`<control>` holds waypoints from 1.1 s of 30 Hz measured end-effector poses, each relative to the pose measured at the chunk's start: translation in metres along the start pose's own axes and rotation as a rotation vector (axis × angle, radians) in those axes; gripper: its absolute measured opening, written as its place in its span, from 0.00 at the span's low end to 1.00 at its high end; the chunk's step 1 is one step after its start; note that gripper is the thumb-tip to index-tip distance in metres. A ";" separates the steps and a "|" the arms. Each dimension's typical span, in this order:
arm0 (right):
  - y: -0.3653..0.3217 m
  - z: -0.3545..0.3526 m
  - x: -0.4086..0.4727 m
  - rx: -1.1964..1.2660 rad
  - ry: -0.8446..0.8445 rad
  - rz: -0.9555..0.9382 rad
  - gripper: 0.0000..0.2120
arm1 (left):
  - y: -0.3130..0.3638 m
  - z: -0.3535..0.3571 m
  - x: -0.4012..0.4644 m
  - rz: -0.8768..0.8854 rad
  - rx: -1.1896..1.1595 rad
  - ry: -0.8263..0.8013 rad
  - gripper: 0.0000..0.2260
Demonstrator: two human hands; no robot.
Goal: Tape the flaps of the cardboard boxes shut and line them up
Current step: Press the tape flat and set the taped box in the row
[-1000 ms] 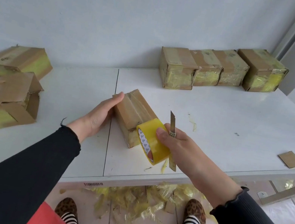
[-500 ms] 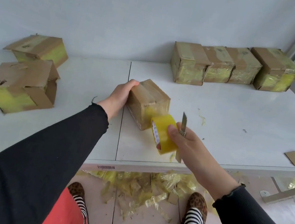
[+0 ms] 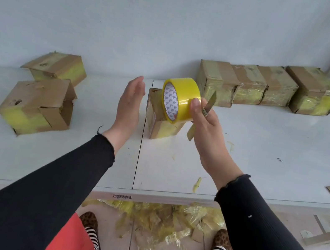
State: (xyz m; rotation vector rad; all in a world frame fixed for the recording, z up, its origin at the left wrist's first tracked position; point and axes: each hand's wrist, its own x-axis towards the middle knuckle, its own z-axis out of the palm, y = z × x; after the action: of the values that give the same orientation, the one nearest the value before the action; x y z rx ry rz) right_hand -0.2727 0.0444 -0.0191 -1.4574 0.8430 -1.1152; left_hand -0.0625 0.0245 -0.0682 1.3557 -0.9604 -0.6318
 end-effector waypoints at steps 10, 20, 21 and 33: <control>0.007 0.010 0.026 0.052 -0.050 0.033 0.14 | -0.007 -0.019 -0.002 0.130 0.320 -0.370 0.45; 0.004 0.003 0.008 -0.144 0.008 -0.012 0.17 | -0.013 -0.022 0.012 0.090 0.255 -0.367 0.36; 0.007 0.001 0.003 -0.193 0.007 0.017 0.17 | -0.013 -0.022 0.012 0.090 0.257 -0.367 0.36; 0.019 -0.007 -0.013 -0.306 -0.083 0.224 0.19 | 0.006 -0.021 0.010 -0.059 0.101 -0.354 0.29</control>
State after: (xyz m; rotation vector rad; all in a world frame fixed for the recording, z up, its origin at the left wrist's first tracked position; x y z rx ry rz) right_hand -0.2817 0.0505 -0.0401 -1.5997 1.1245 -0.7770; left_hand -0.0404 0.0282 -0.0596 1.3907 -1.2522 -0.8986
